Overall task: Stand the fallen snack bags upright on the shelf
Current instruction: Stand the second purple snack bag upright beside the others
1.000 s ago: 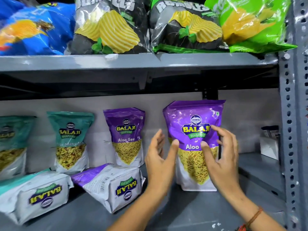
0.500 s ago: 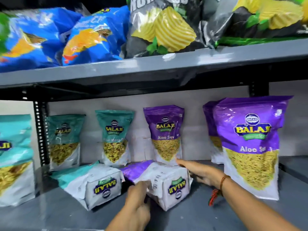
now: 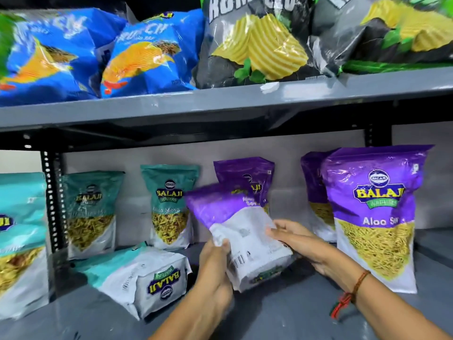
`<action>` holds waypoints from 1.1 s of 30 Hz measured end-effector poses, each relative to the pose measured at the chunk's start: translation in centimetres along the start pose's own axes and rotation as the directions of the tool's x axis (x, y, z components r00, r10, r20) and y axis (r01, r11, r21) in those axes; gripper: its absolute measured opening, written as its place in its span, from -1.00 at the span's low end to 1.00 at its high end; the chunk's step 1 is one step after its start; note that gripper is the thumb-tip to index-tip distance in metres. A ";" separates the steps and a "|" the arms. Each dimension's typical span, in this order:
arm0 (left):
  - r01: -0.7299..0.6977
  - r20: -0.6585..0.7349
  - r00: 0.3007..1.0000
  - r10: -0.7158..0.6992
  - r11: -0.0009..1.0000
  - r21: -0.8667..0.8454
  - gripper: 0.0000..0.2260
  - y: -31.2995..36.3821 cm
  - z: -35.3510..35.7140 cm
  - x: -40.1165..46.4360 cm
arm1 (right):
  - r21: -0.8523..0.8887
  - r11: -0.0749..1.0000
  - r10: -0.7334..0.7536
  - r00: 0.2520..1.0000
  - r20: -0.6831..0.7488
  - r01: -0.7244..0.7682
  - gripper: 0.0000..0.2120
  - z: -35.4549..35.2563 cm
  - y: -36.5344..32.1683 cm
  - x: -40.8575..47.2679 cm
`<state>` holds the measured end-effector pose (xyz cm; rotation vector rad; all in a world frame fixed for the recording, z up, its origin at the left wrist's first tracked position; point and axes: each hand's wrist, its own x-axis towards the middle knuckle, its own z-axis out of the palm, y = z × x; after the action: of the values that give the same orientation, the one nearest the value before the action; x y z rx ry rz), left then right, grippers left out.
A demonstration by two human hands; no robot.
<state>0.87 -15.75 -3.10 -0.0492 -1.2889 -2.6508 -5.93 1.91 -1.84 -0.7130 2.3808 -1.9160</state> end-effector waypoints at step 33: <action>-0.030 -0.050 0.997 0.061 0.881 0.472 -0.71 -2.8 -3.5 2.4 | -0.087 0.993 0.051 0.955 -0.291 -0.079 0.25 6.4 2.5 -4.3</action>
<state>-1.79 -17.19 -7.14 0.0746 -1.8437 -2.2059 -1.18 -2.13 -6.98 -0.3713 2.6424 -2.0117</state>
